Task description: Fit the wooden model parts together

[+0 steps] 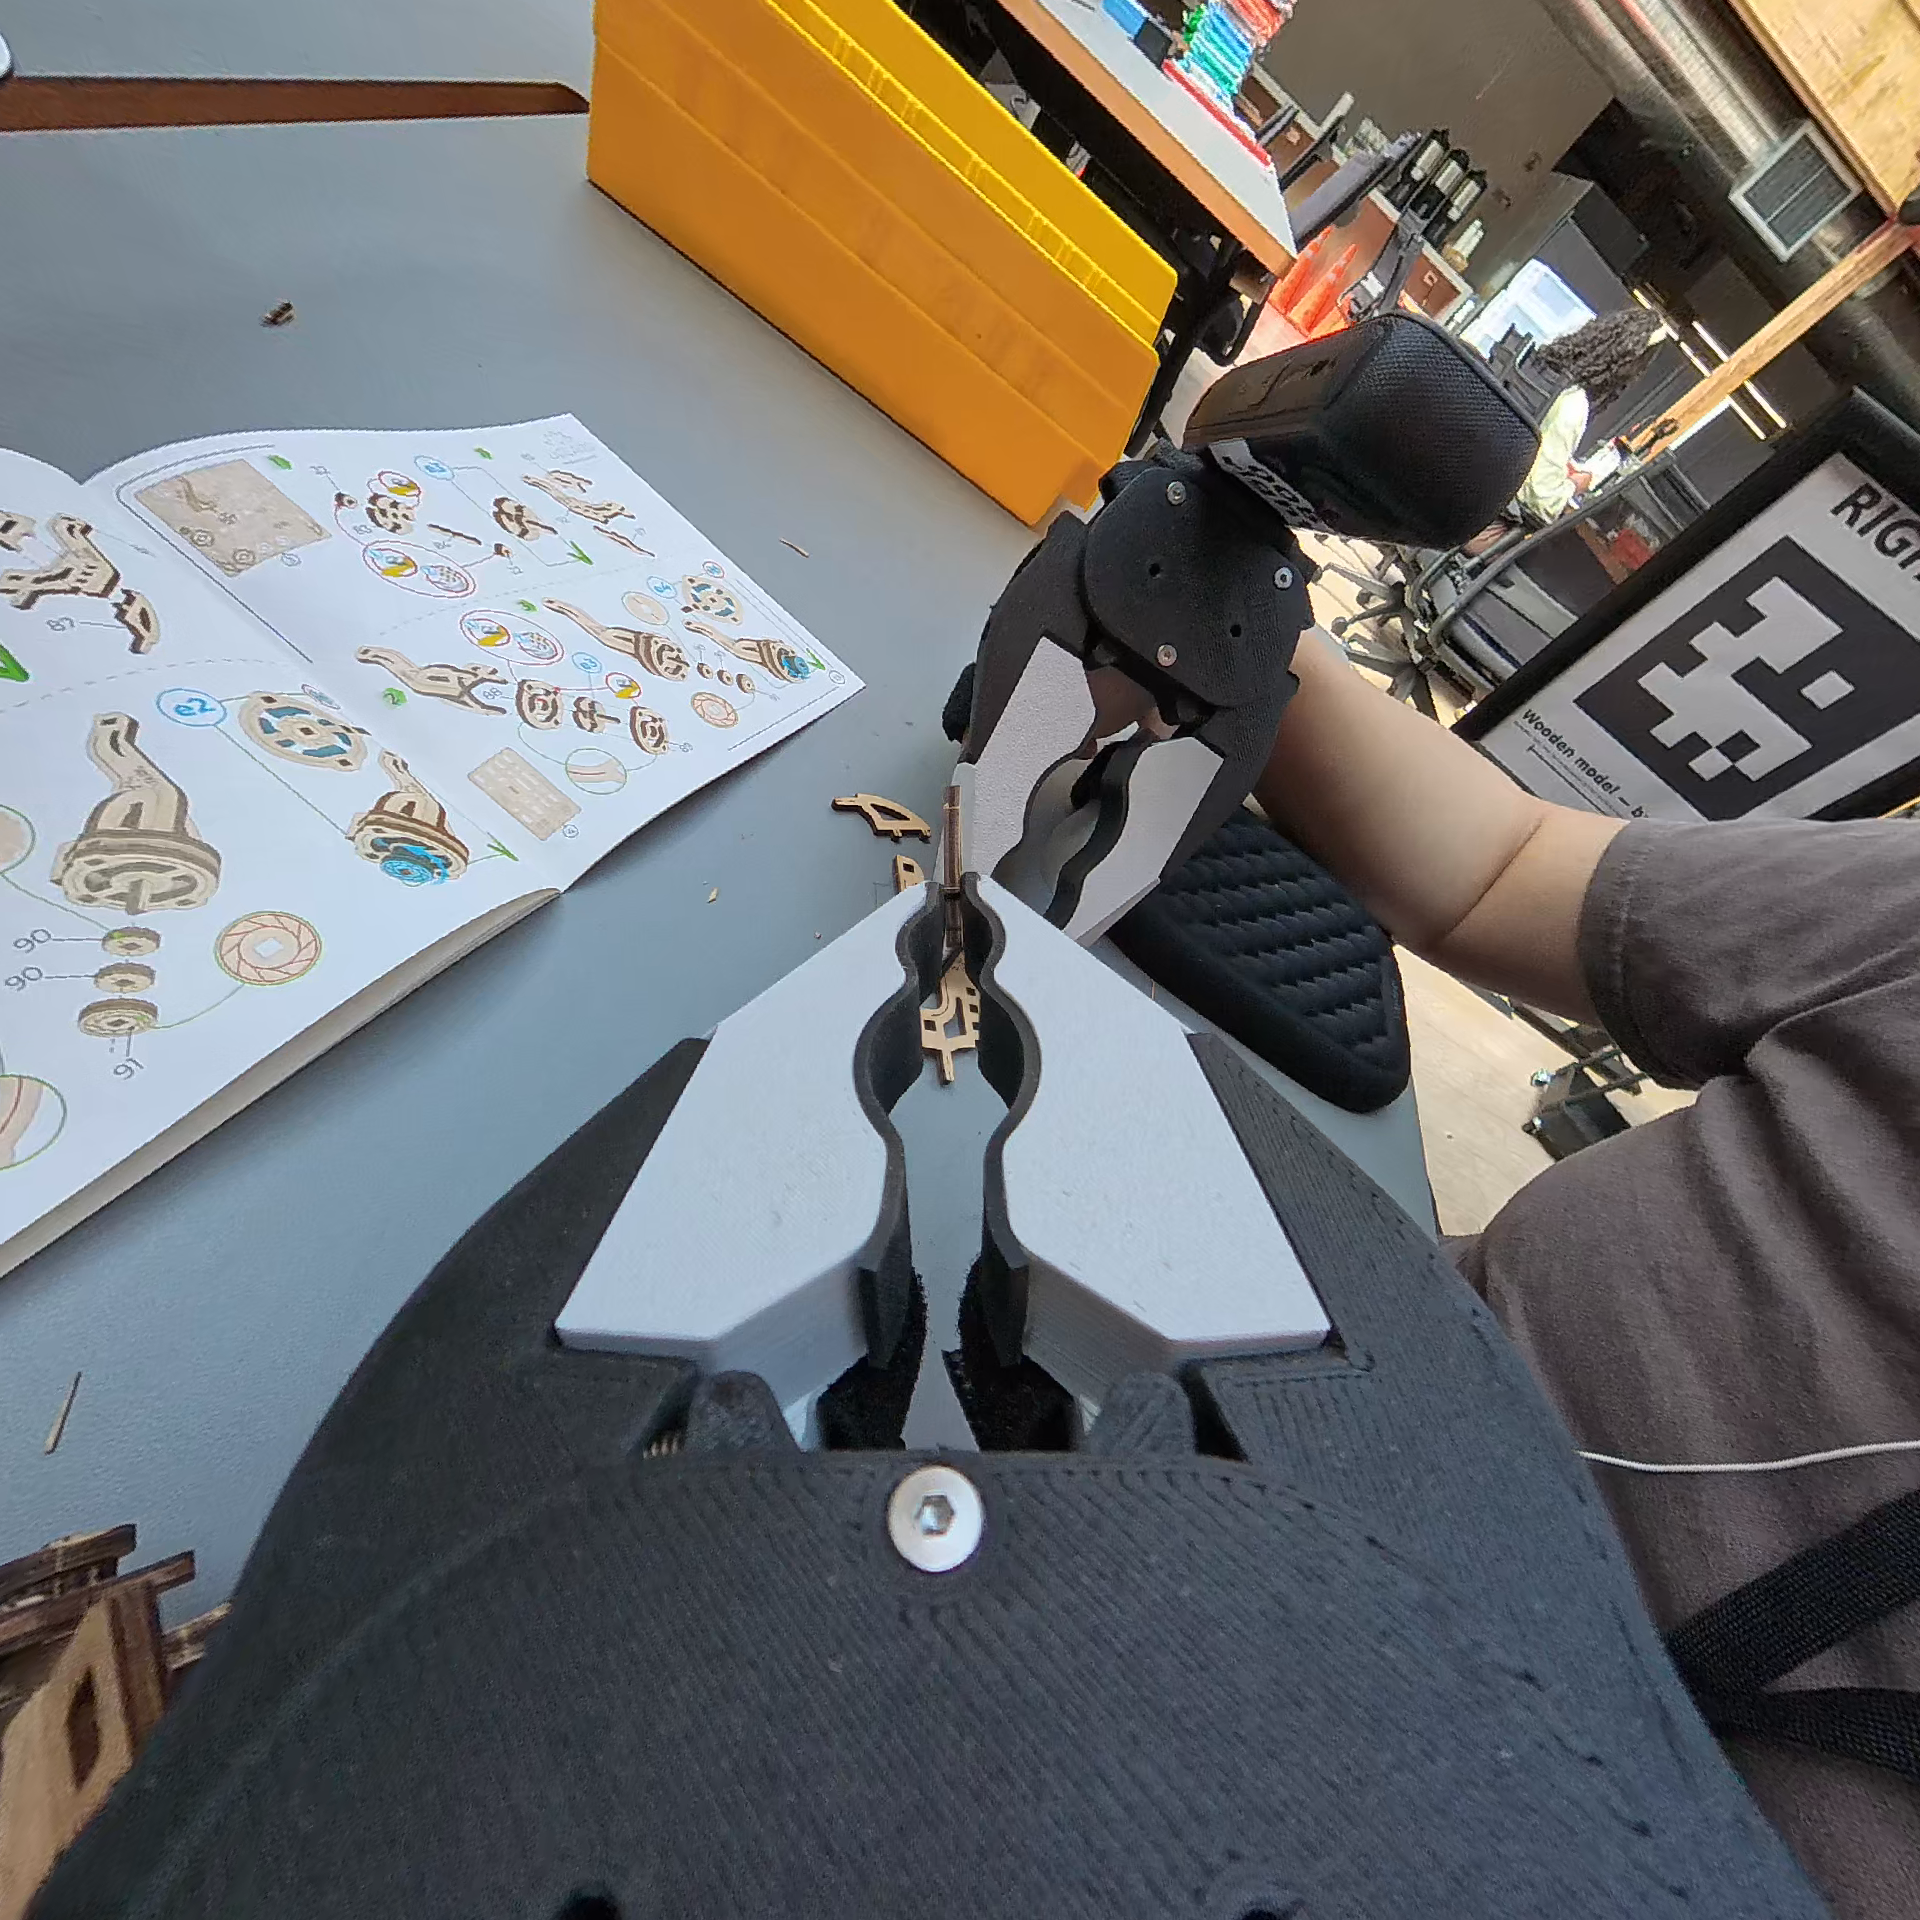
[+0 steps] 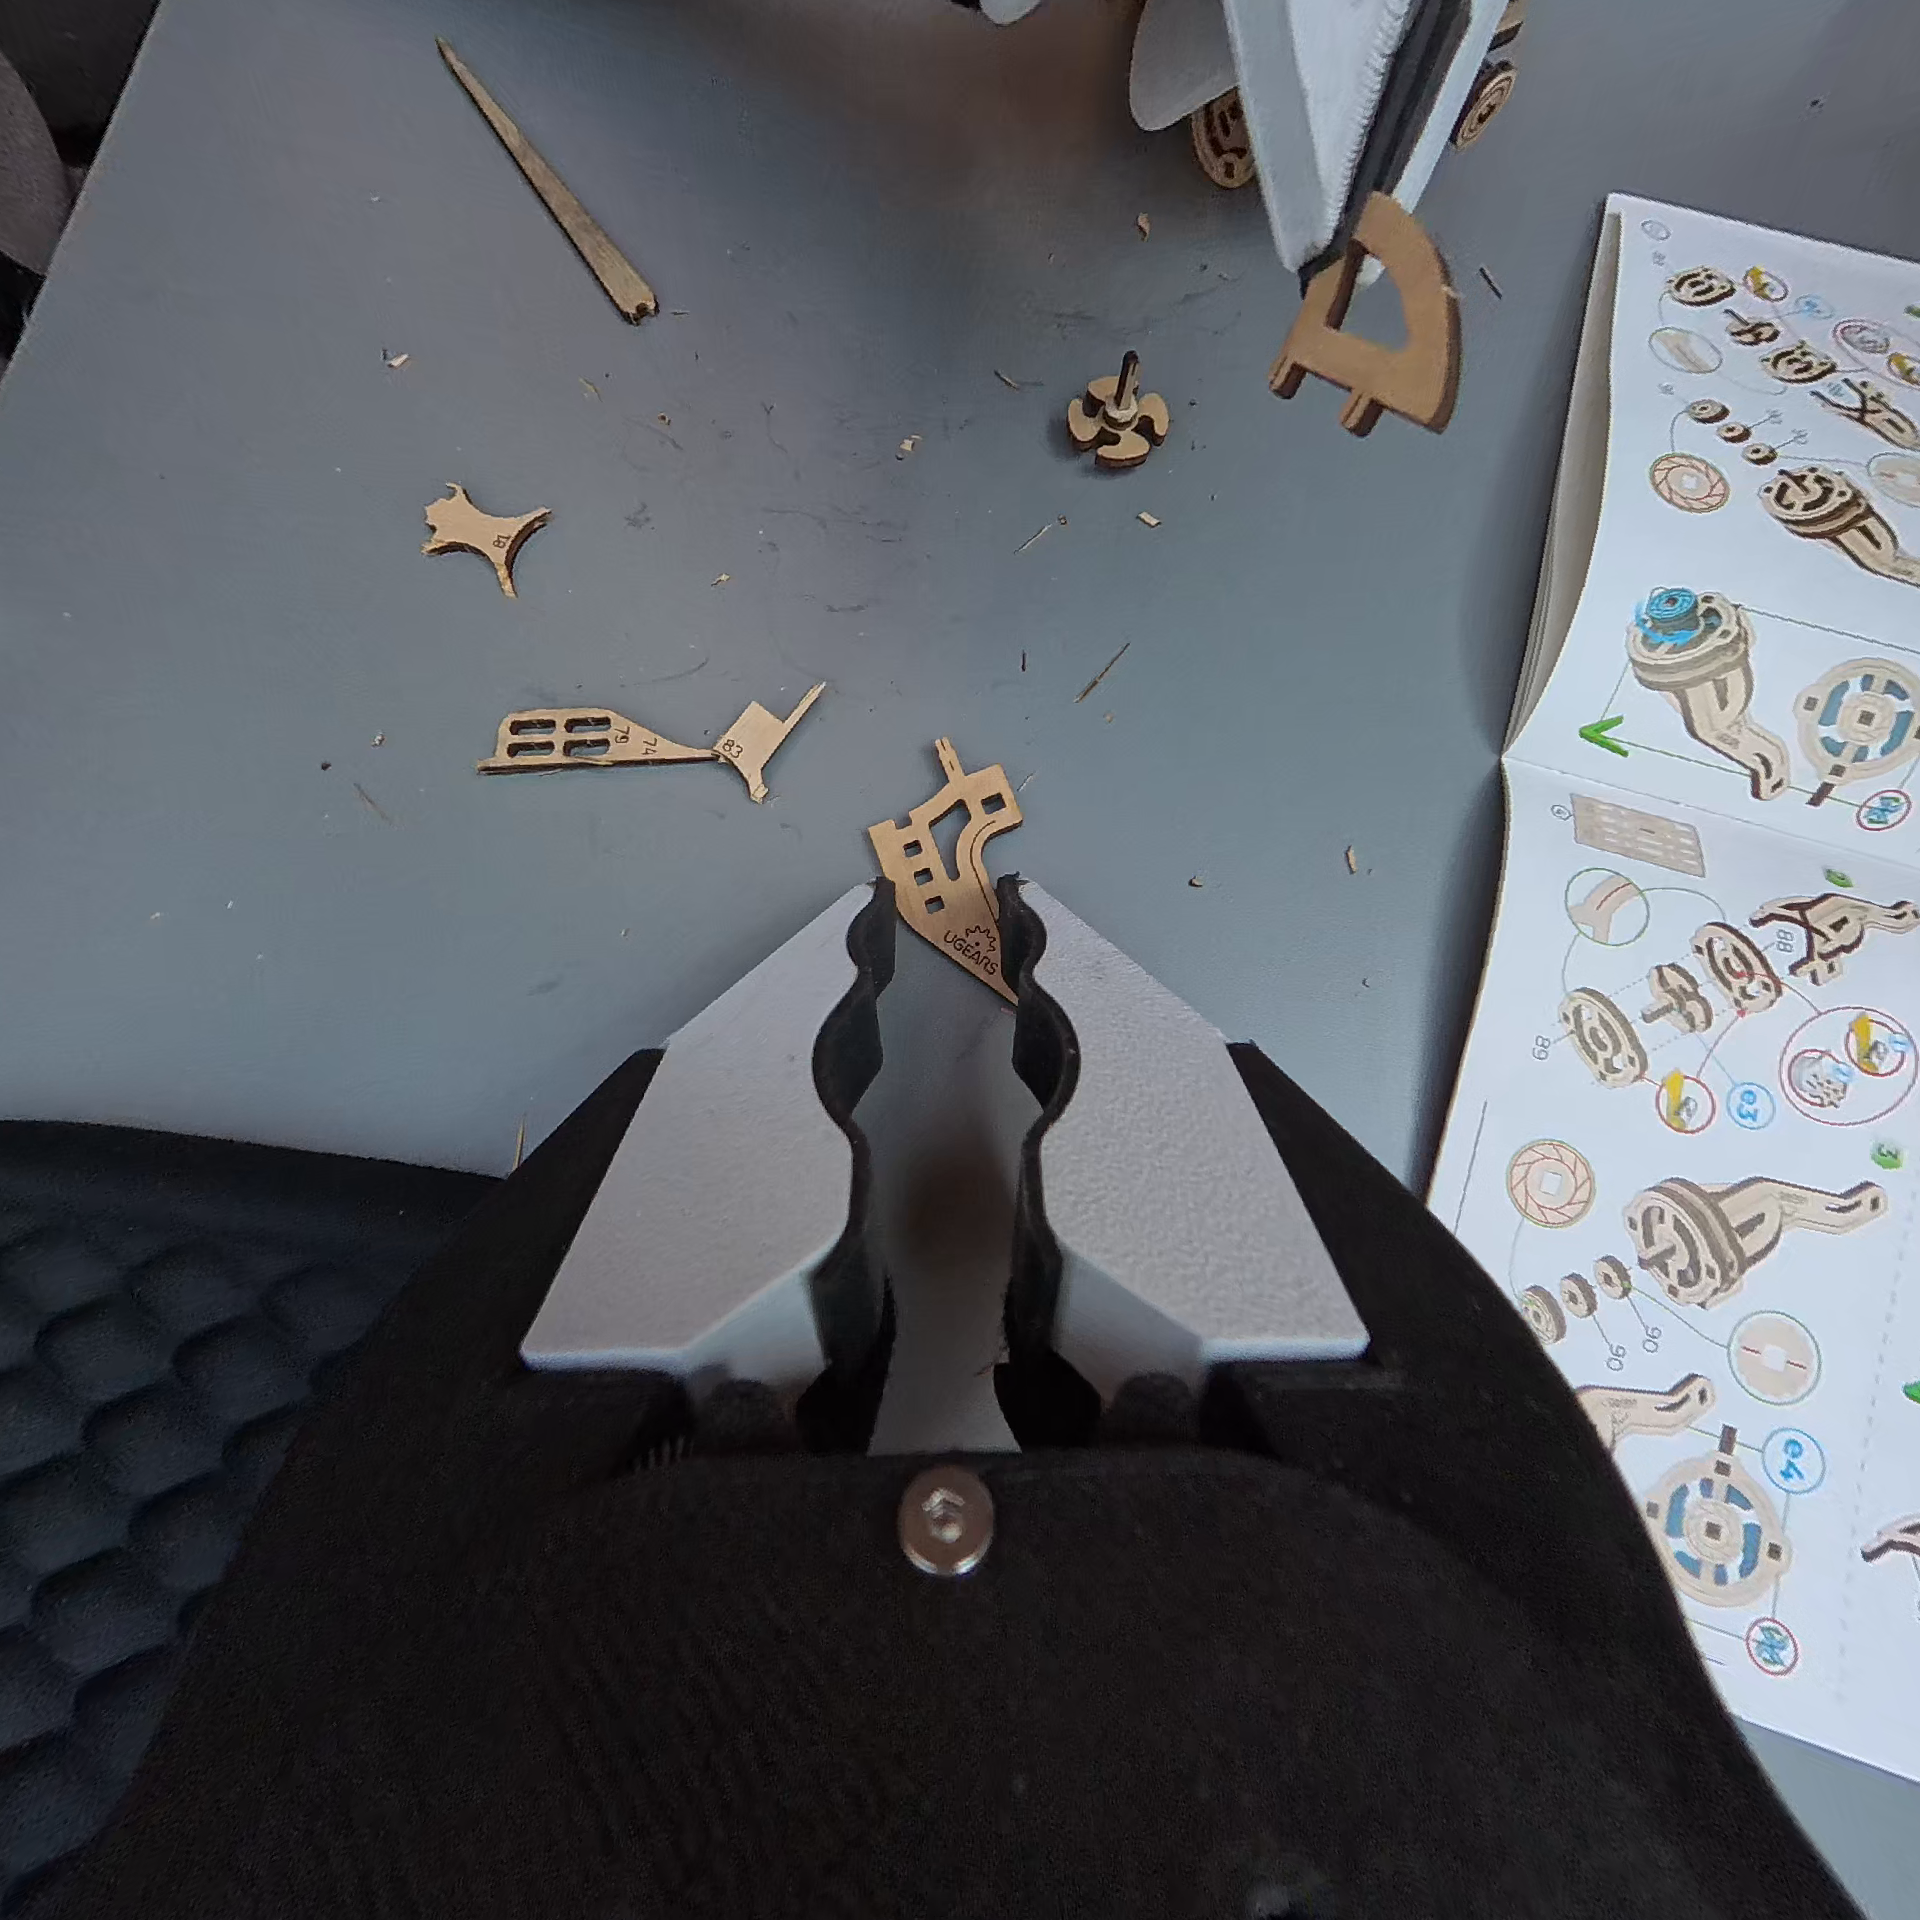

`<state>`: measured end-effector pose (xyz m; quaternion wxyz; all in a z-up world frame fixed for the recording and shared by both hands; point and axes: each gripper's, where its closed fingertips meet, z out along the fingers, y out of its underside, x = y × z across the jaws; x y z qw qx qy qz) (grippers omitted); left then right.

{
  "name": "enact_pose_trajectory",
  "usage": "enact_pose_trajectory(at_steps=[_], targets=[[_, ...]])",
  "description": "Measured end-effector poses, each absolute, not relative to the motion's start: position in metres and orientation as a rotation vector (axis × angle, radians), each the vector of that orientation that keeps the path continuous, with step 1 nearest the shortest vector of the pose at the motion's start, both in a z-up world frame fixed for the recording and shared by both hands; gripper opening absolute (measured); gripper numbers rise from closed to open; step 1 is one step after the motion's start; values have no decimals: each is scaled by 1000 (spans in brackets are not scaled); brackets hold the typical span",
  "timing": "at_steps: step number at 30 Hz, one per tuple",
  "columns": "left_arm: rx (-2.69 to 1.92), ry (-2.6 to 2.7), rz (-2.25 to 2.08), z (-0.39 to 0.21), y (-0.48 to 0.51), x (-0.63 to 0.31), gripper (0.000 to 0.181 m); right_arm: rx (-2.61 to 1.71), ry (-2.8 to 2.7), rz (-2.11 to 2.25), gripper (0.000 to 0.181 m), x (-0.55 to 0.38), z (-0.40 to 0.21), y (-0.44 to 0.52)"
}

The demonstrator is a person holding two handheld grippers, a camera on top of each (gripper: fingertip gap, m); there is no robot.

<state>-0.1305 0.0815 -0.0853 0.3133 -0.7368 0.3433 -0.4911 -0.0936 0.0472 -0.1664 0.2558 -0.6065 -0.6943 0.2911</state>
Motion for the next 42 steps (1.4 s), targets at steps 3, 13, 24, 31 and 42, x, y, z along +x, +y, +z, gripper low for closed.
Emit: enact_pose_trajectory(at_steps=[3,13,24,31,42], targets=[[-1956,905,-1300,-88,81,-130,1,-1669,-1855,819,20,-95,-167,50],[-2042,812,-1402,-98,77,-121,1,-1527,-1456,643,31,-92,-100,91],[-2053,520,-1585,-98,81,-112,1,-1260,-1538,30,34,-121,-87,79],[-2036,423,-1698,-93,78,-109,1,-1171,-1581,-202,19,-122,-94,86],[-1971,367,-1709,-83,87,-118,0,-1638,-1473,284,19,-45,-111,118]])
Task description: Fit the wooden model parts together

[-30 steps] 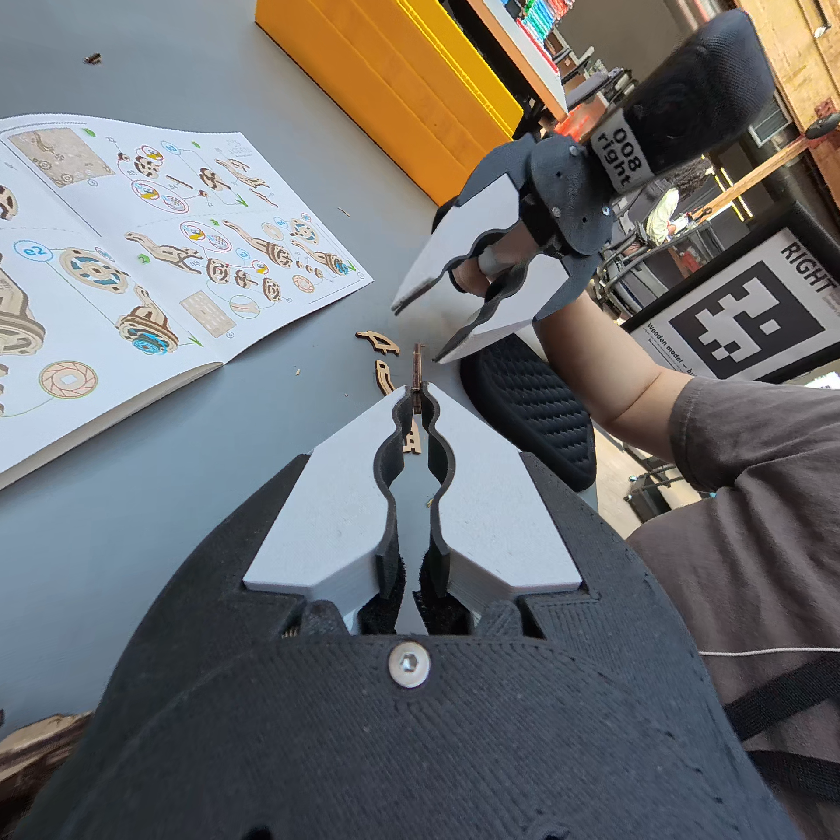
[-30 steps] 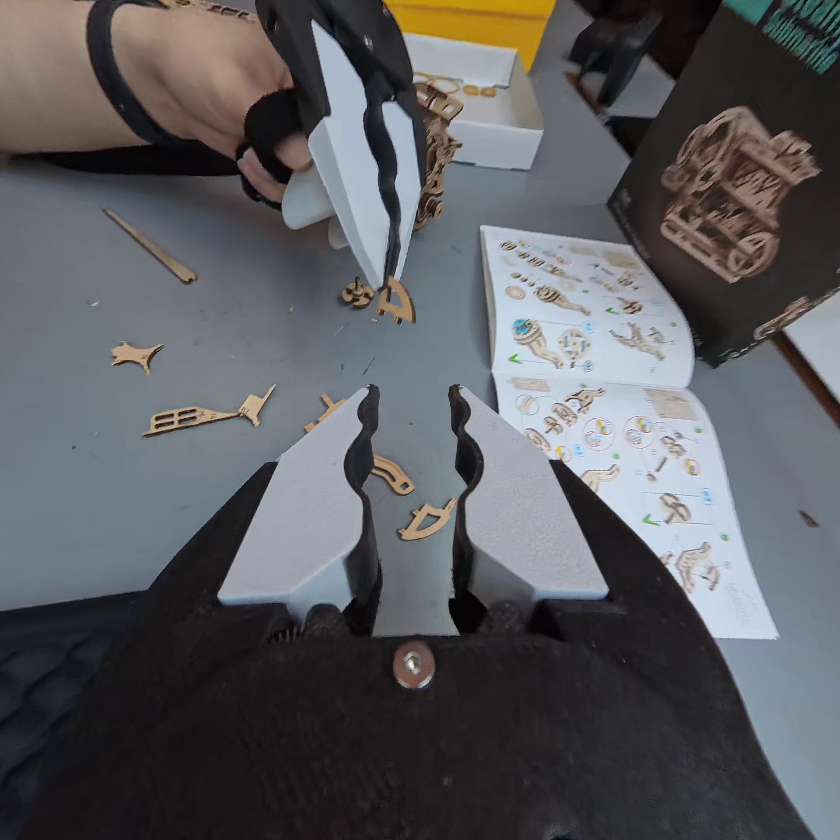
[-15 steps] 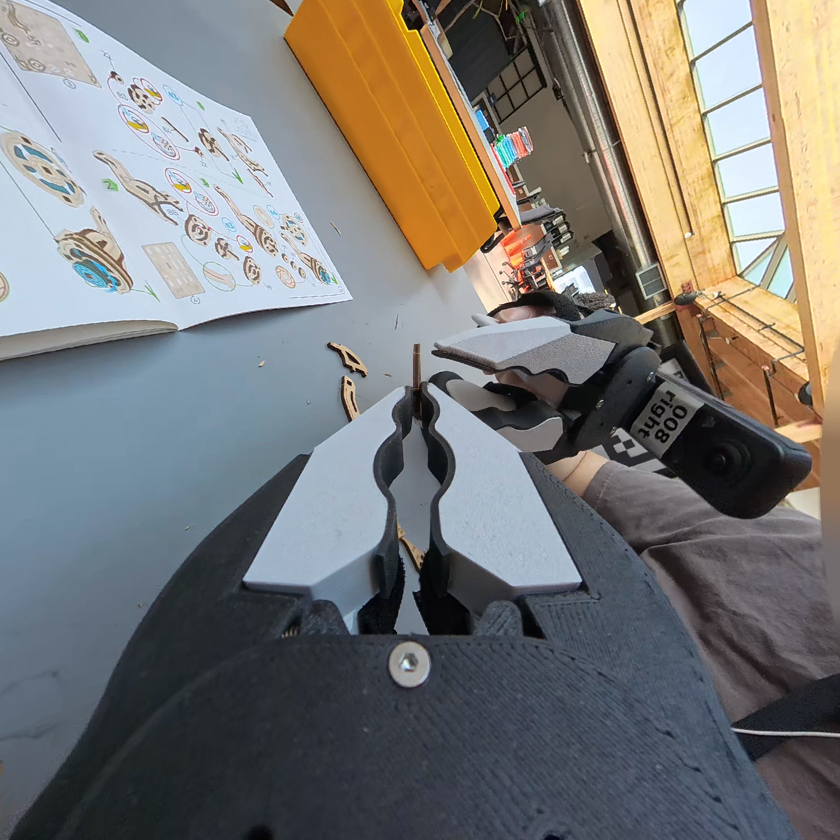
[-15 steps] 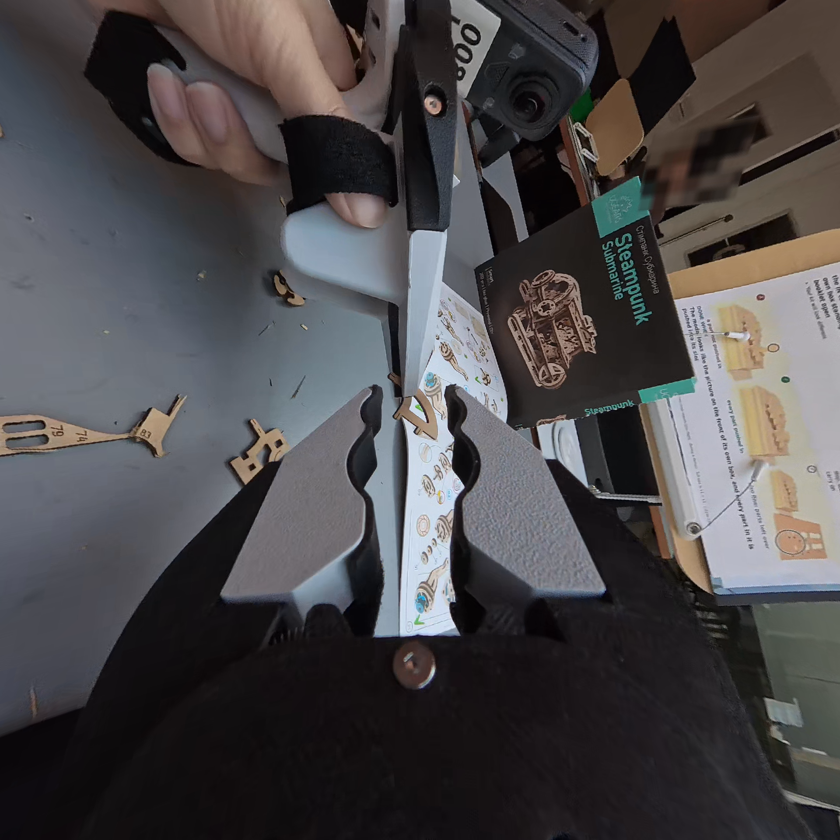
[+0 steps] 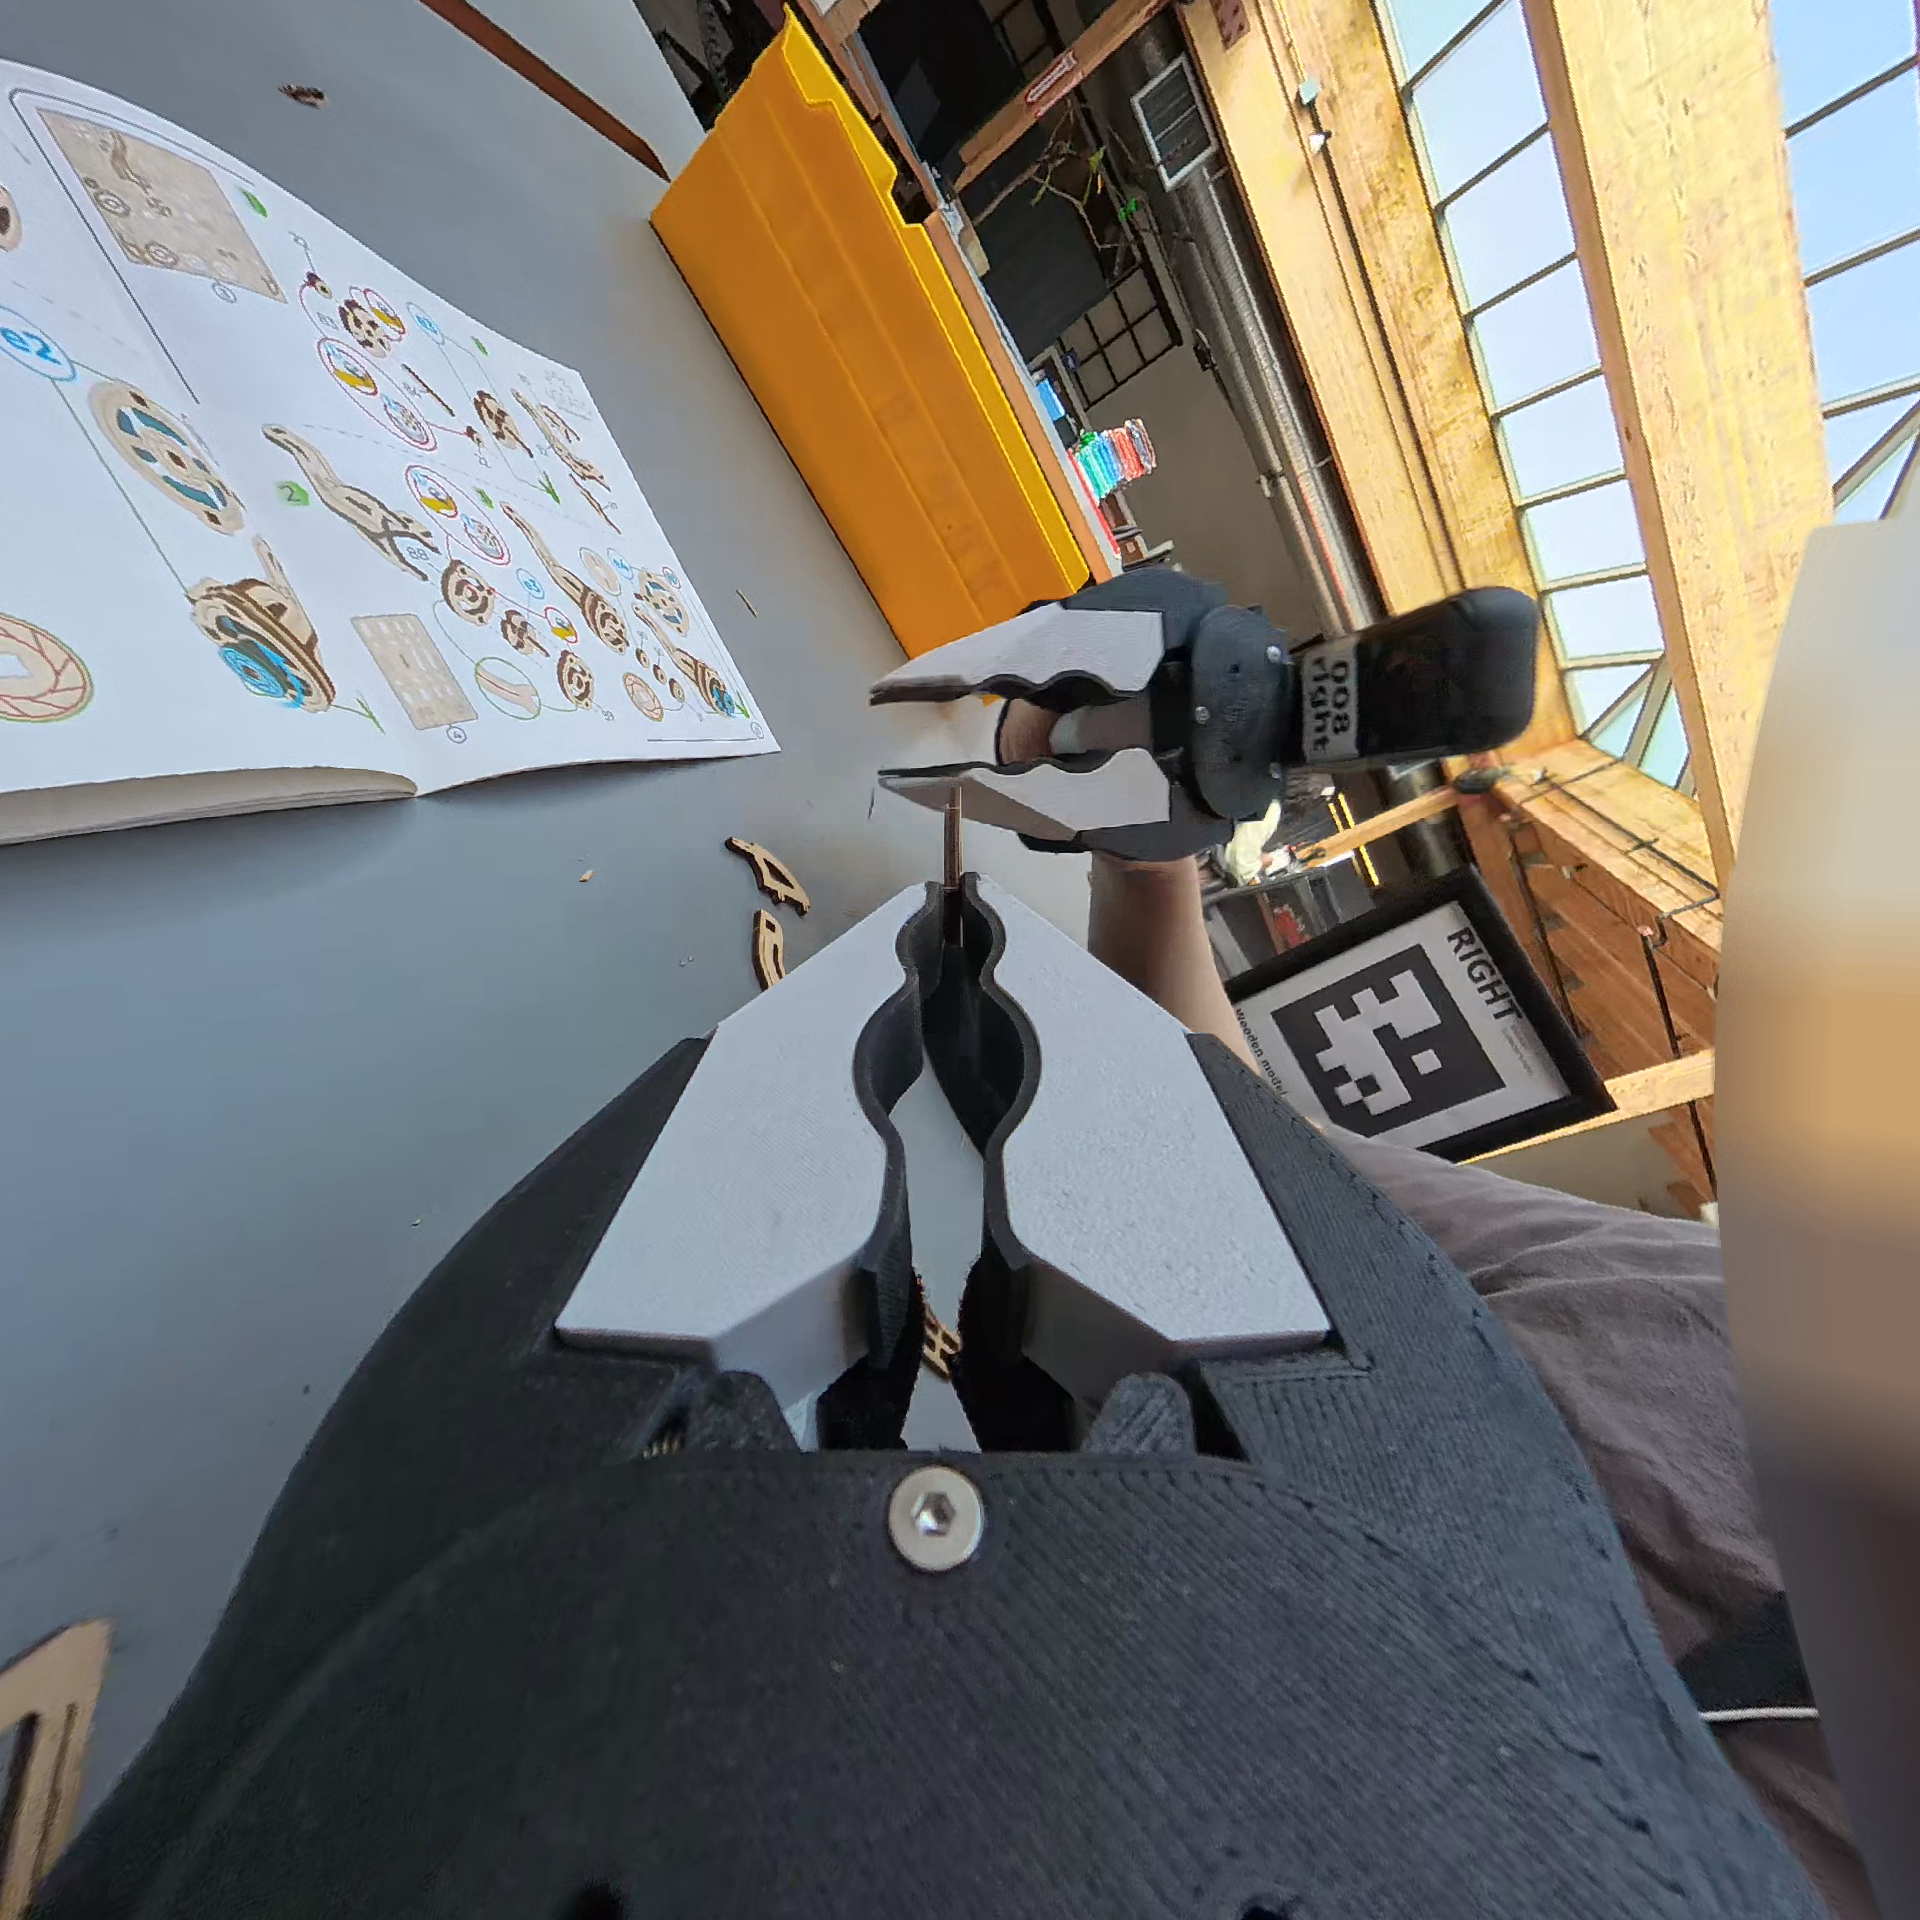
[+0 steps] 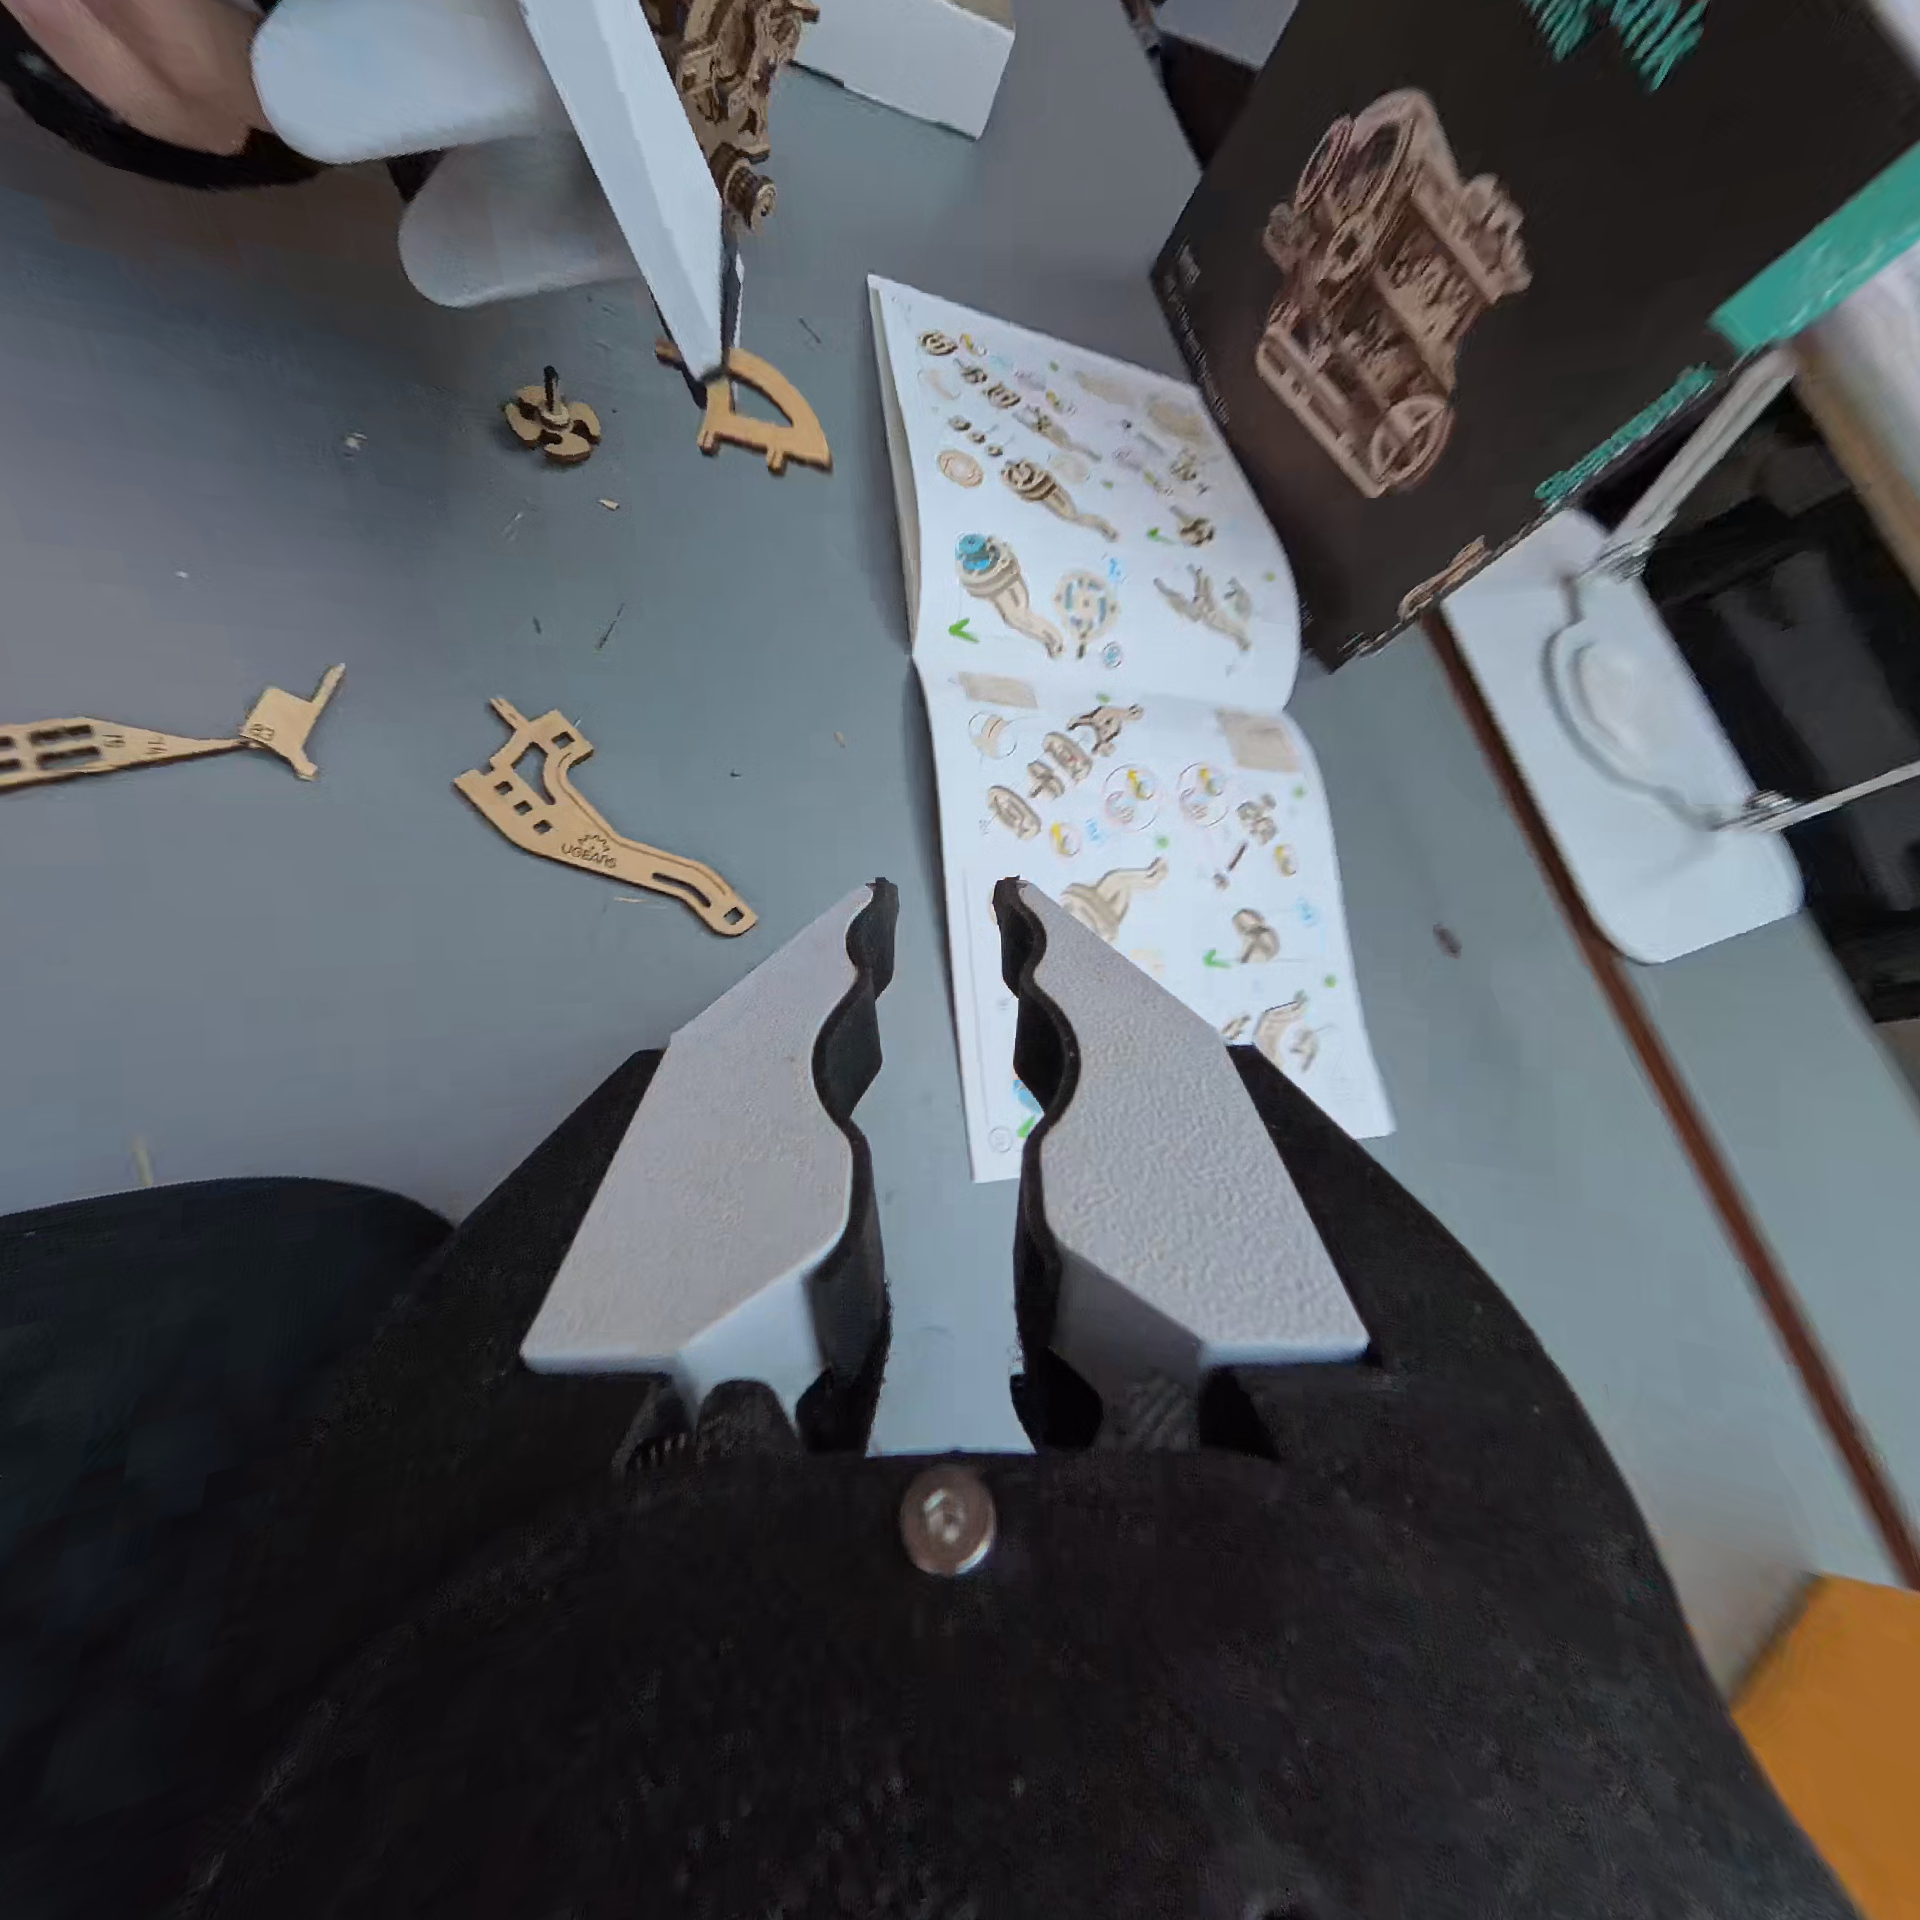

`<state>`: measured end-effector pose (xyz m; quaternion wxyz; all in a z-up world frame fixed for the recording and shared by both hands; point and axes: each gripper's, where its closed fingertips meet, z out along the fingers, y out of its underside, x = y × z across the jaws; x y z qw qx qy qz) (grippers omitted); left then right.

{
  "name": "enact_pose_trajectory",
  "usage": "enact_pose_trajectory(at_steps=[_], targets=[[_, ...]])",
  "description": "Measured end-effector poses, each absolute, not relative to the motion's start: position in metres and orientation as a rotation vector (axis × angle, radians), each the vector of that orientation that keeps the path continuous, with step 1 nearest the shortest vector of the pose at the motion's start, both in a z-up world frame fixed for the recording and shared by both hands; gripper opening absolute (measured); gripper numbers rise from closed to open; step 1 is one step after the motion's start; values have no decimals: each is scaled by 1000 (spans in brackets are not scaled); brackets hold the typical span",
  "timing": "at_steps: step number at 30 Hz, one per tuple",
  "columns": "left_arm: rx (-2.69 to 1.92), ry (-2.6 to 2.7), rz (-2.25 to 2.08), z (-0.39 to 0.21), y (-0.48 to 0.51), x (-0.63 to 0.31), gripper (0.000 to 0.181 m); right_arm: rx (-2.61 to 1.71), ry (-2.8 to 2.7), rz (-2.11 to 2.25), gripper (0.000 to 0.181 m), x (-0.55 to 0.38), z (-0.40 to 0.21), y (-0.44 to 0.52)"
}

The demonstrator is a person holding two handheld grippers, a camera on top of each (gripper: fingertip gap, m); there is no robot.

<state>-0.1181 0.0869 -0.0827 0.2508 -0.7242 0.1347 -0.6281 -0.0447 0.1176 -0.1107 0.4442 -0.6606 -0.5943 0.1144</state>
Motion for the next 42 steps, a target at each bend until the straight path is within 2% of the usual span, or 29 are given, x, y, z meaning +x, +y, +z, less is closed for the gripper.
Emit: enact_pose_trajectory(at_steps=[4,8,17,21,30,42], targets=[[-1816,249,-1931,-62,86,-117,1,-1989,-1379,589,15,-31,-147,116],[-1696,275,-2033,-44,76,-112,1,-2130,-1392,550,15,-31,-168,111],[-1720,408,-1904,-45,71,-108,1,-2119,-1398,514,17,-38,-163,108],[-1713,569,-1669,-38,70,-113,1,-2120,-1402,523,18,-39,-166,107],[-1295,551,-1221,65,97,-236,0,-2021,-1364,499,19,-46,-154,116],[-1229,553,-1312,72,95,-261,0,-1852,-1252,512,16,-67,-131,130]])
